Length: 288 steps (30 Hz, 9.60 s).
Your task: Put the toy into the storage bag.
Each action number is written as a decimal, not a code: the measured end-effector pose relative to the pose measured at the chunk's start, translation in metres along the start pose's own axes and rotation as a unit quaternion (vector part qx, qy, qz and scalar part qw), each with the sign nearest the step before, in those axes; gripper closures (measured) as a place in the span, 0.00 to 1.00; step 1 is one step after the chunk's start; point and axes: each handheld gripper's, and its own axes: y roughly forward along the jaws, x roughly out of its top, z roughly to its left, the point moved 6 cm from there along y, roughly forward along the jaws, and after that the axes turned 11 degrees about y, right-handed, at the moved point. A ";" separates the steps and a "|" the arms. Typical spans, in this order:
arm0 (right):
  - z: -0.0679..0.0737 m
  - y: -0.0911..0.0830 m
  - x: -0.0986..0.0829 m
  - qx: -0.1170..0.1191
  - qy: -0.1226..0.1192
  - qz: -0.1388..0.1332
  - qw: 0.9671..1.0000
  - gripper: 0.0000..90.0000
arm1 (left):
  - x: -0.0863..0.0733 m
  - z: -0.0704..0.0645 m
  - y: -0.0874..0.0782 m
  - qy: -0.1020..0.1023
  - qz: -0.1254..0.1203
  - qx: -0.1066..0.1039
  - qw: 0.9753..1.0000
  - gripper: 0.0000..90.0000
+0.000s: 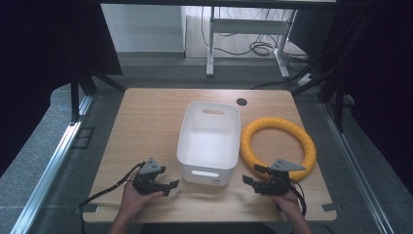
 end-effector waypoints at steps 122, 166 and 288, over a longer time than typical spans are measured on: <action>-0.056 -0.005 0.058 -0.044 -0.084 0.321 0.942 0.57 | -0.002 -0.011 0.017 0.029 0.044 -0.007 0.999 0.25; -0.068 -0.054 0.126 0.037 0.035 0.115 0.992 0.57 | -0.002 -0.014 0.021 0.019 0.038 -0.020 0.999 0.26; 0.070 -0.041 0.168 0.026 0.047 -0.338 0.940 0.57 | -0.003 -0.015 0.022 0.016 0.039 -0.029 0.999 0.25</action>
